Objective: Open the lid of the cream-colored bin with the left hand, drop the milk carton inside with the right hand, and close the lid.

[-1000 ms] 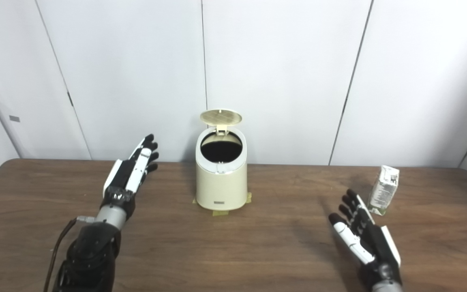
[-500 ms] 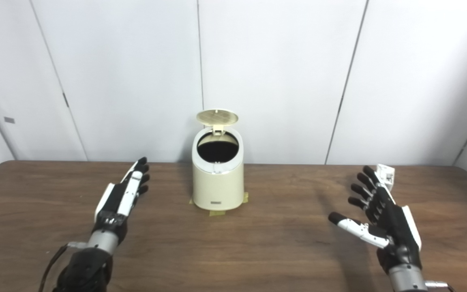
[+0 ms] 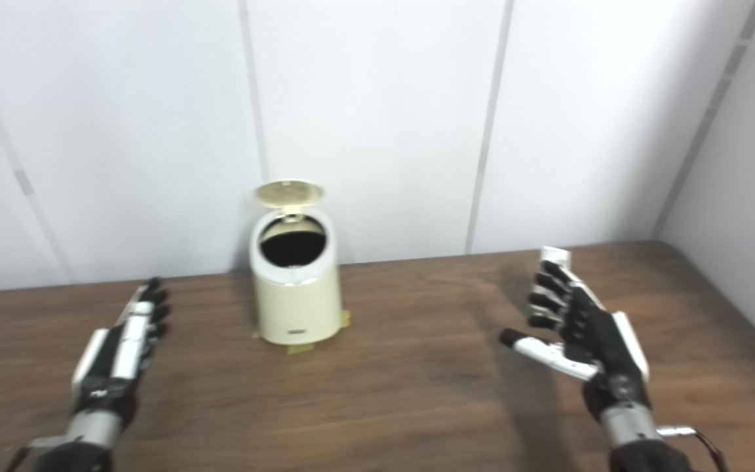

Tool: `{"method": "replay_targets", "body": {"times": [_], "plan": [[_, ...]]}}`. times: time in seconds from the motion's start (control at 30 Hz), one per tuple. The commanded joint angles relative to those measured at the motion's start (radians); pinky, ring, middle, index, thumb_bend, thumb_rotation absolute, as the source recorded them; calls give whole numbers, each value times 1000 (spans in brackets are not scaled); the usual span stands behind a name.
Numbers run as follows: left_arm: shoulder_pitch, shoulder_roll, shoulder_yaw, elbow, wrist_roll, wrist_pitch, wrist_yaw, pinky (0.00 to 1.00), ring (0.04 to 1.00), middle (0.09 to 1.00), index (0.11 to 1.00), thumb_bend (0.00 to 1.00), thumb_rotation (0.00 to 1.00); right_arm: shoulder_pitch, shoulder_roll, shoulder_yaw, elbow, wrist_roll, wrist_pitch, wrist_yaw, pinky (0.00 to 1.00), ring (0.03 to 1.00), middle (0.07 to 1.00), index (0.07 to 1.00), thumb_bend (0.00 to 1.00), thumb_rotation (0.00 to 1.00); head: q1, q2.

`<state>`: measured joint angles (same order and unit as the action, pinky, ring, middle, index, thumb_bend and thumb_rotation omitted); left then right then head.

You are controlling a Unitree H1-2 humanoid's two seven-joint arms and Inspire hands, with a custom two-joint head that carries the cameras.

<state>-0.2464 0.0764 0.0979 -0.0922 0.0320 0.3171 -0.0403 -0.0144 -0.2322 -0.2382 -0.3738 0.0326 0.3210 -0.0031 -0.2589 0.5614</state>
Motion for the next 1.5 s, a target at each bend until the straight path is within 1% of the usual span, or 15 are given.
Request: {"method": "replay_targets", "body": {"times": [0.0,0.1,0.17,0.27,0.37,0.4,0.5,0.57,0.7,0.83,1.0,1.03,1.2,1.37,1.47], "plan": [[-49,25,0,-7,-9,-18,-3,1000,992,981,1000,427,984,-24,-23,-1,-45,-33,-6,-14,708,774,835,848,784,213,-11,1],[-48,45,-1,-6,-10,-17,-9,1000,991,992,1000,408,991,-22,-26,-12,-43,-42,-20,-18,753,794,839,839,777,216,-29,2],[-50,50,3,-6,-19,-8,-12,1000,998,998,1000,401,979,-23,-26,-29,-45,-21,-30,-14,764,786,835,836,757,176,-35,5],[-53,62,2,-7,-19,-6,-15,1000,992,996,1000,374,988,-25,-33,-49,-40,8,-59,-3,715,782,844,840,717,95,-46,12],[-56,71,7,0,-34,-10,-20,1000,990,995,1000,376,968,-40,-52,-65,-38,-19,-20,-21,665,751,800,819,739,147,-65,12],[-58,74,8,3,-40,-12,-20,1000,988,993,1000,373,961,-47,-59,-69,-32,-30,-12,-26,716,748,788,813,751,144,-70,11],[-62,81,13,16,-51,-27,-17,1000,981,988,1000,376,950,-69,-85,-66,-7,-61,-4,-29,761,747,785,807,776,153,-91,12],[-62,87,17,19,-57,-33,-18,1000,975,984,1000,378,948,-84,-103,-64,14,-71,4,-26,774,779,814,809,794,163,-98,14],[-57,94,27,3,-83,-9,-20,1000,985,990,1000,342,963,-126,-163,-26,86,-139,-3,-14,786,824,851,837,819,193,-121,23],[-49,103,27,-16,-88,8,-22,1000,991,997,999,346,953,-182,-187,2,136,-188,24,-23,766,820,843,847,843,115,-139,40],[-49,102,24,-34,-93,30,-21,1000,998,997,1000,357,930,-244,-202,23,187,-252,71,-35,762,844,862,847,858,107,-142,60],[-50,103,23,-36,-91,34,-20,1000,995,996,998,364,931,-255,-202,22,199,-251,72,-34,762,855,876,852,857,76,-143,62],[-56,110,19,-42,-102,50,-36,1000,996,1000,1000,361,942,-307,-221,28,280,-259,66,-24,781,863,870,846,865,31,-148,71],[-52,124,21,-52,-121,80,-63,1000,1000,1000,1000,387,892,-342,-269,74,364,-324,39,-32,800,859,861,841,867,47,-149,75],[-51,125,21,-62,-120,98,-61,1000,1000,1000,1000,372,868,-362,-287,95,396,-352,33,-39,767,838,852,831,871,43,-149,78]]}}
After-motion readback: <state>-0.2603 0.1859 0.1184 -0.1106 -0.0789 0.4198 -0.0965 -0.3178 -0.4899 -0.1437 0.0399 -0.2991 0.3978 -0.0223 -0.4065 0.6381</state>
